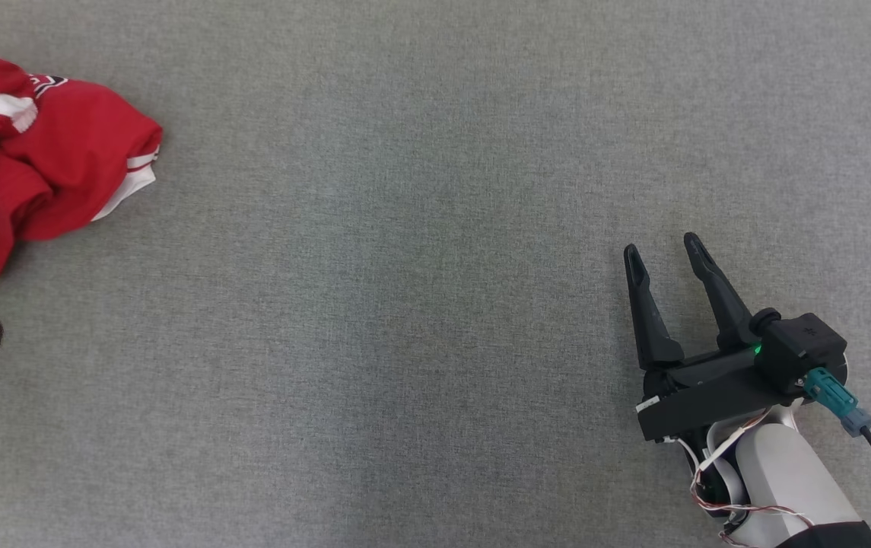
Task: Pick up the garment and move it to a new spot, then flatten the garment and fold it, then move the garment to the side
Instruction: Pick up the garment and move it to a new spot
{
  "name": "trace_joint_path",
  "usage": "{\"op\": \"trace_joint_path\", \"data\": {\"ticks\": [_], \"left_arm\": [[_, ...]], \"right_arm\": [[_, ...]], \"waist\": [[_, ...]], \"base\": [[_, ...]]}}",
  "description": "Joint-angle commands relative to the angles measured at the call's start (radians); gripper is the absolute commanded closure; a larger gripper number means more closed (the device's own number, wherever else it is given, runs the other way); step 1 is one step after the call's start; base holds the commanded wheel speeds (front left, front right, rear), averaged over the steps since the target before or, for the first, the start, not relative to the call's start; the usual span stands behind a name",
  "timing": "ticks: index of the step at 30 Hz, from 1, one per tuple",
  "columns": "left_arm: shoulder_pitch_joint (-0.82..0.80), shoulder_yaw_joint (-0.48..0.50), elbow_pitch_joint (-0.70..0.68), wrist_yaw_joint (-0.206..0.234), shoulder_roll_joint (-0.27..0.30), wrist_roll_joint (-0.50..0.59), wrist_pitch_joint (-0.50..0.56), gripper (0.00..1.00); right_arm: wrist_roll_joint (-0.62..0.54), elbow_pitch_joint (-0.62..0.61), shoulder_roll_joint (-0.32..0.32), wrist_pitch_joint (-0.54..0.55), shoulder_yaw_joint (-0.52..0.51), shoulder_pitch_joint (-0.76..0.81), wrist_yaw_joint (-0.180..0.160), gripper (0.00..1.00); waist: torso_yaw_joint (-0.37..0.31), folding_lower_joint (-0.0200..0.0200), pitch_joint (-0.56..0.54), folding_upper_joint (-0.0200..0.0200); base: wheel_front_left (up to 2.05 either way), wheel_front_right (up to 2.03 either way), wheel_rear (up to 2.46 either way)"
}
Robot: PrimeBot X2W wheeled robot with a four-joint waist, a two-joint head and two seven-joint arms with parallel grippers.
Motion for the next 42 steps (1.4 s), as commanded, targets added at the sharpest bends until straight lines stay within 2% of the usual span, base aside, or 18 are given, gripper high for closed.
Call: {"op": "trace_joint_path", "data": {"ticks": [1, 9, 18, 27, 32, 42], "left_arm": [[-0.010, 0.003, -0.032, -0.004, -0.004, -0.012, -0.001, 1.00], [0.029, -0.030, -0.248, -0.008, -0.054, -0.051, -0.001, 1.00], [0.059, -0.102, -0.388, -0.009, -0.135, -0.188, -0.001, 1.00], [0.107, -0.230, -0.418, -0.009, -0.191, -0.260, -0.001, 1.00], [0.144, -0.311, -0.449, -0.009, -0.252, -0.302, -0.001, 1.00], [0.223, -0.579, -0.415, -0.009, -0.320, -0.346, -0.001, 1.00]], "right_arm": [[0.008, 0.003, 0.004, -0.001, 0.000, 0.002, 0.001, 0.00], [0.016, 0.016, 0.030, 0.000, 0.008, 0.024, 0.001, 0.00], [0.035, 0.032, 0.053, 0.000, 0.009, 0.040, 0.001, 0.00], [0.041, 0.038, 0.064, -0.001, 0.006, 0.065, 0.001, 0.00], [0.040, 0.042, 0.068, -0.001, 0.001, 0.081, 0.001, 0.00], [0.043, 0.049, 0.072, 0.000, 0.011, 0.107, 0.001, 0.00]], "waist": [[0.004, 0.0000, -0.009, -0.0001], [0.003, 0.0000, -0.072, -0.0001], [-0.025, 0.0000, -0.130, -0.0001], [-0.076, 0.0000, -0.176, -0.0001], [-0.115, 0.0000, -0.211, -0.0001], [-0.202, 0.0000, -0.256, -0.0001]], "base": [[0.00, 0.00, 0.00], [0.00, 0.00, 0.00], [0.00, 0.00, 0.00], [0.00, 0.00, 0.00], [0.00, 0.00, 0.00], [0.00, 0.00, 0.00]]}}
